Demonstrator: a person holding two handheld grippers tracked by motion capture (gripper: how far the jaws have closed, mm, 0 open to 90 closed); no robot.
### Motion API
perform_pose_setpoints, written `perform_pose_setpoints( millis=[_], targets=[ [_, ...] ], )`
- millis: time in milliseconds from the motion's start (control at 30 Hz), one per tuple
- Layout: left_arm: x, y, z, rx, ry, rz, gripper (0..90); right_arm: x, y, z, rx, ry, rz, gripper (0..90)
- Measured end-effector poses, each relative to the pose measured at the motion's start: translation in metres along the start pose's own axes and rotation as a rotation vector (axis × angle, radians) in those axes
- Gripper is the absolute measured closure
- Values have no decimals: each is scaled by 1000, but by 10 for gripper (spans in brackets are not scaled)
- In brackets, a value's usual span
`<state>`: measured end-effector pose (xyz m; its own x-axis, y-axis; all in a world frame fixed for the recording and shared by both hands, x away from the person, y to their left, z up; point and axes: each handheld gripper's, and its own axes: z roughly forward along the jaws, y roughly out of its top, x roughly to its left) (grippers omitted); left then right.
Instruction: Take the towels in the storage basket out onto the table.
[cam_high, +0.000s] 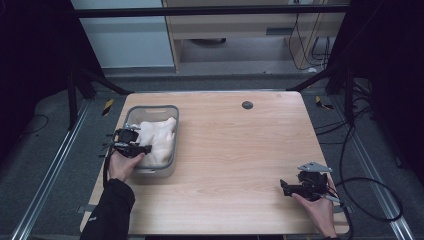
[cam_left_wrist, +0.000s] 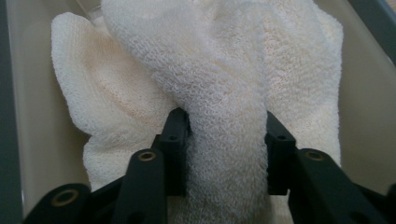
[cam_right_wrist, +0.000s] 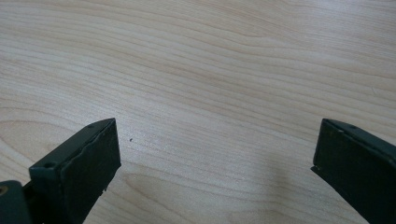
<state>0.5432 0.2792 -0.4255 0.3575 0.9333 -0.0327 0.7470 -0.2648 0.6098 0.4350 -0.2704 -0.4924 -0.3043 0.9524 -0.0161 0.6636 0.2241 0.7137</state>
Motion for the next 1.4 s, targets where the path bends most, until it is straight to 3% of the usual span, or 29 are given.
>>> perform_pose_setpoints(
  millis=[167,267,400,433,533,633,767,900,1033,1167,1400],
  targets=[
    [0,-2,-3,-17,-11,8,705,0,0,1,0,1,-7,8],
    [0,0,-3,-10,-7,18,677,0,0,1,7,4,-6,8],
    [-2,-1,1,-29,16,44,418,1,0,1,10,2,-12,8],
    [-1,-2,2,-32,21,40,328,1,0,1,9,0,-12,8],
    [2,-4,6,-48,36,27,172,0,0,1,10,-2,-14,6],
    [4,-4,11,-34,27,22,80,1,-1,2,15,-9,-17,4],
    [3,0,14,5,16,22,43,0,0,2,16,-12,-19,4],
    [4,3,18,43,-3,8,45,1,-1,2,19,-11,-18,4],
    [5,5,20,79,-5,-11,101,1,0,3,22,-10,-15,4],
    [3,5,20,89,8,-17,248,1,0,2,21,-7,-14,4],
    [3,2,16,64,16,-39,493,1,0,2,18,-1,-16,5]
  ],
)
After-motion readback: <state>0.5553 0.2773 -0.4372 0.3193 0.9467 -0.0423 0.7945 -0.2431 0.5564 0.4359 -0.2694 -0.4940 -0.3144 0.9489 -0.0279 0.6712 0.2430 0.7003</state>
